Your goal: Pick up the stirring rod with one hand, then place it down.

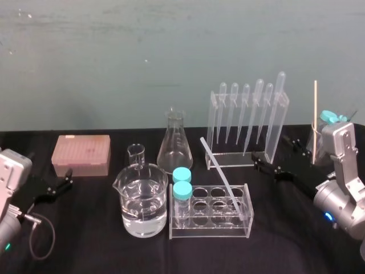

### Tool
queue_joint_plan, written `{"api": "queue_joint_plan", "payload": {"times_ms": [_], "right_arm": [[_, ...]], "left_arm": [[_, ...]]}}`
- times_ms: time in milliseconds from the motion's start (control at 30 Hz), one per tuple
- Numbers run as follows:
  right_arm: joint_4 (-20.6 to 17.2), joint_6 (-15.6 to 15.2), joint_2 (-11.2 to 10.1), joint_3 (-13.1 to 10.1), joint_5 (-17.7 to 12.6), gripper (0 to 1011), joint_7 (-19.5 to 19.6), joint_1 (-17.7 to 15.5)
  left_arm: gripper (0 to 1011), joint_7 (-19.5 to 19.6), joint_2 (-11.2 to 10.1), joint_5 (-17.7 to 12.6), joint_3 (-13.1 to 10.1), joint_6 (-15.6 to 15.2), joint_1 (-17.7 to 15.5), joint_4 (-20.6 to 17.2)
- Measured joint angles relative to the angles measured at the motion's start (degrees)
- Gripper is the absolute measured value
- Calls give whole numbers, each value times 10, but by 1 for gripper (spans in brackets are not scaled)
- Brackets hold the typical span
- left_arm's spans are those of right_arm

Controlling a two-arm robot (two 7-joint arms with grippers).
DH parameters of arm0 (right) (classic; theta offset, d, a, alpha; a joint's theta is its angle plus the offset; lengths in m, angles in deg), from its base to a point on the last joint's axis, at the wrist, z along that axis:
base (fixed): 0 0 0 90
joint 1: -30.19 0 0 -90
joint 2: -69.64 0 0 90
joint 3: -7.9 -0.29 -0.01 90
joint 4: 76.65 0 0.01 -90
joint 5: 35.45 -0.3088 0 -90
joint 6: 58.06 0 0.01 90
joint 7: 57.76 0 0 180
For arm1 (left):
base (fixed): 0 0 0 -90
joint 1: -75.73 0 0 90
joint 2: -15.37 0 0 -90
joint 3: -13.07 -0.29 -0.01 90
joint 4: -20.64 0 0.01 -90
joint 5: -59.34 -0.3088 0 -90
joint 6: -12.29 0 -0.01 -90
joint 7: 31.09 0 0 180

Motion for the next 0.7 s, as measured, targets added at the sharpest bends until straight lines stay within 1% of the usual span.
{"api": "queue_joint_plan", "payload": {"times_ms": [400, 700], "right_arm": [[1, 11, 0, 0, -2, 1000, -1, 1], [1, 14, 1, 0, -3, 1000, -2, 1]], "left_arm": [[1000, 0, 0, 0, 0, 0, 0, 0], [1000, 0, 0, 0, 0, 0, 0, 0]]}}
